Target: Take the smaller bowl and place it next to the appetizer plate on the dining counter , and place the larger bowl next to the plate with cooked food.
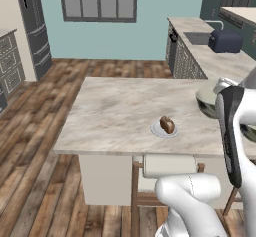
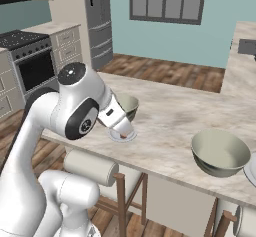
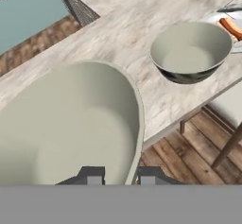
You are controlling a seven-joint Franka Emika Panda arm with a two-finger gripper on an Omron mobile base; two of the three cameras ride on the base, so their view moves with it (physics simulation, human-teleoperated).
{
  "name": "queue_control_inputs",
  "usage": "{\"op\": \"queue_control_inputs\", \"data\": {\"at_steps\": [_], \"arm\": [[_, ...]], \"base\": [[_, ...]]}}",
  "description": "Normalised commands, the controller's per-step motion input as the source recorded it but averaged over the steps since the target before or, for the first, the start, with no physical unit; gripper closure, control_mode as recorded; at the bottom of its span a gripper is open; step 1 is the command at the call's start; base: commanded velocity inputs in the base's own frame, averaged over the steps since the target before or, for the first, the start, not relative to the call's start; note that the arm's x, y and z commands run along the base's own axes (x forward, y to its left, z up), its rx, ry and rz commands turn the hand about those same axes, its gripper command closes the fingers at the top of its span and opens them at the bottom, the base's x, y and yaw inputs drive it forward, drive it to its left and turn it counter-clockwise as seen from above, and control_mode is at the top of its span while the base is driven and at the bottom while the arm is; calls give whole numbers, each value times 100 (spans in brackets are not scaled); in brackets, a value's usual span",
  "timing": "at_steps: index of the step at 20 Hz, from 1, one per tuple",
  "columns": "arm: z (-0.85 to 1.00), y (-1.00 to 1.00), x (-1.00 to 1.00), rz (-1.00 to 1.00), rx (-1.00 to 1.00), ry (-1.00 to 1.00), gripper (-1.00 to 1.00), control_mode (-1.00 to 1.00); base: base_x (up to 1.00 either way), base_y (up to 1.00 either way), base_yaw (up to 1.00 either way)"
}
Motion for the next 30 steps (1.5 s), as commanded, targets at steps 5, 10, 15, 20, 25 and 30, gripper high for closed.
{"op": "queue_control_inputs", "data": {"at_steps": [5, 10, 15, 20, 25, 30], "arm": [[-22, -14, 5, -2, 10, 2, 100, -100], [-49, 0, 42, -5, -2, 0, 100, -100], [-48, -5, 59, -6, -3, 0, 100, -100], [-45, -16, 47, -5, 0, 1, 100, -100], [-45, -20, 43, -2, 0, 0, 100, -100], [-38, -25, 43, -1, 0, 2, 100, -100]], "base": [[0, 0, 0], [0, 0, 0], [0, 0, 0], [0, 0, 0], [0, 0, 0], [0, 0, 0]]}}
